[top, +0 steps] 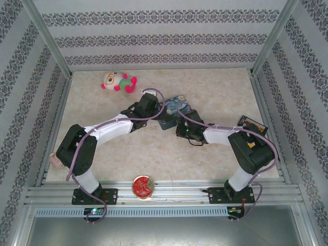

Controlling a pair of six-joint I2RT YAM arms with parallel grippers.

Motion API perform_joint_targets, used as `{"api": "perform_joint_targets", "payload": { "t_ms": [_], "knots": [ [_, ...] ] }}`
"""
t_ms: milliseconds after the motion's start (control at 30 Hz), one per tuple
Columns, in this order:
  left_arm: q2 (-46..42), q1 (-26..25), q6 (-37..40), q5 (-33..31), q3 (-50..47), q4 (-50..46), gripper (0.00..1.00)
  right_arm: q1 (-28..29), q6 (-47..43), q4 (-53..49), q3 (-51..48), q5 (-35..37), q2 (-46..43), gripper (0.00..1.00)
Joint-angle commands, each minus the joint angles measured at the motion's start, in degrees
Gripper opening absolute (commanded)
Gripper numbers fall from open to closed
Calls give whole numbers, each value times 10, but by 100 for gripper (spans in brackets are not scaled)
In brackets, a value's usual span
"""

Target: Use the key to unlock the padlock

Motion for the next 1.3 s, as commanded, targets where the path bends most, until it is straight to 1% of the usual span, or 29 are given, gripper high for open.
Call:
{"api": "perform_joint_targets", "payload": {
  "t_ms": [0,233,333,600,700,933,1033,1100,1267],
  "knots": [
    [23,-9,19,1,17,-26,99,-14,9,-5,-18,-13,-18,7],
    [48,-12,21,1,22,-37,99,-31,12,-4,-25,-16,-14,13],
    [54,-12,24,1,23,-39,99,-33,15,-4,-25,-16,-13,17],
    [64,-12,25,-3,26,-48,99,-35,20,-4,-40,-6,-32,19],
    [69,-12,24,-9,29,-58,99,-37,25,-4,-49,-1,-44,26],
    [69,-12,19,-14,28,-63,99,-43,23,-3,-63,4,-65,26],
    [68,-12,17,-12,28,-63,99,-44,21,0,-62,1,-64,21],
    [67,-12,16,-11,28,-63,99,-44,21,3,-60,-1,-64,16],
    [68,-12,16,-14,26,-63,99,-44,22,3,-60,2,-70,14]
  ]
}}
